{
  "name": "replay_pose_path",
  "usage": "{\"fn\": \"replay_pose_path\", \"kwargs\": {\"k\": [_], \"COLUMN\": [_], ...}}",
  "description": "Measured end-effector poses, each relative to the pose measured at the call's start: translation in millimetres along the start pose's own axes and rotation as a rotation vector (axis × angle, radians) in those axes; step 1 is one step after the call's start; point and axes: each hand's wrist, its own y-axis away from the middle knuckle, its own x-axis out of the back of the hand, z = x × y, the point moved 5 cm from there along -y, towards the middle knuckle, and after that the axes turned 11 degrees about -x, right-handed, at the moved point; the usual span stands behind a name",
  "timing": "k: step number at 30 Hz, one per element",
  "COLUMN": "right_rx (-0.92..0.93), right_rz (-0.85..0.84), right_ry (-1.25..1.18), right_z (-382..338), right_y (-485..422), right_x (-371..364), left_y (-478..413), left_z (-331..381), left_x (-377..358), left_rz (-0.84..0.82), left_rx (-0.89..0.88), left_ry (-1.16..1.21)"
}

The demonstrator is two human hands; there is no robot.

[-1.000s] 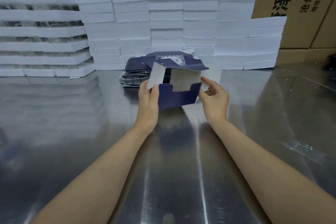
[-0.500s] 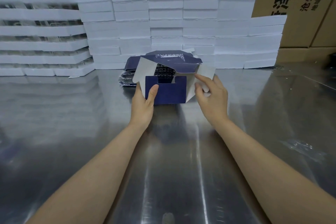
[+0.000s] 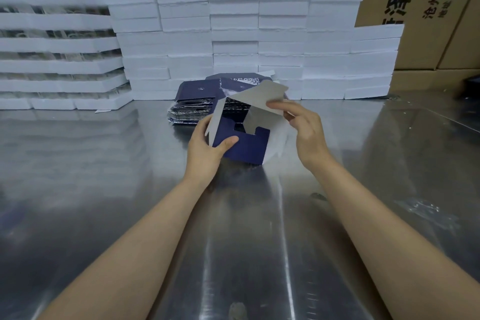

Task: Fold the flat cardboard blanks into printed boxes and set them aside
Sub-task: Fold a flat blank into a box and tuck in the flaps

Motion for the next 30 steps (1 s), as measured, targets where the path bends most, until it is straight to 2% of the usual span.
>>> {"fn": "replay_pose_path", "kwargs": {"k": [4,9,13,19,21,23,27,30], "right_rx": [0.01,0.151,0.166,0.054,0.041,0.046,0.087,0.105], "right_rz": [-0.014,0.046,0.104,0.184,0.19,0.167,0.159,0.167], "right_ry": [0.052,0.264,0.333,0.233,0.219,0.216,0.257,0.202], "right_z": [3,14,21,22,21,19,19,17], "right_y": [2,3,3,4,4,4,7,10], "right_x": [-7,-9,-3,2,4,2,-7,-9], "left_y": [1,9,9,8,9,9,4,3], "left_z": [3,15,21,20,15,11,10,11], "left_x": [-2,-22,-21,-18,-21,-21,-12,-11], "left_rz": [-0.052,-0.333,-0.377,-0.556,-0.617,-0.605,-0.457,-0.445], "left_rx": [-0.051,-0.273,-0.441,-0.491,-0.451,-0.408,-0.415,-0.418], "left_ry": [-0.083,-0.266,-0.399,-0.477,-0.521,-0.519,-0.454,-0.444]}}
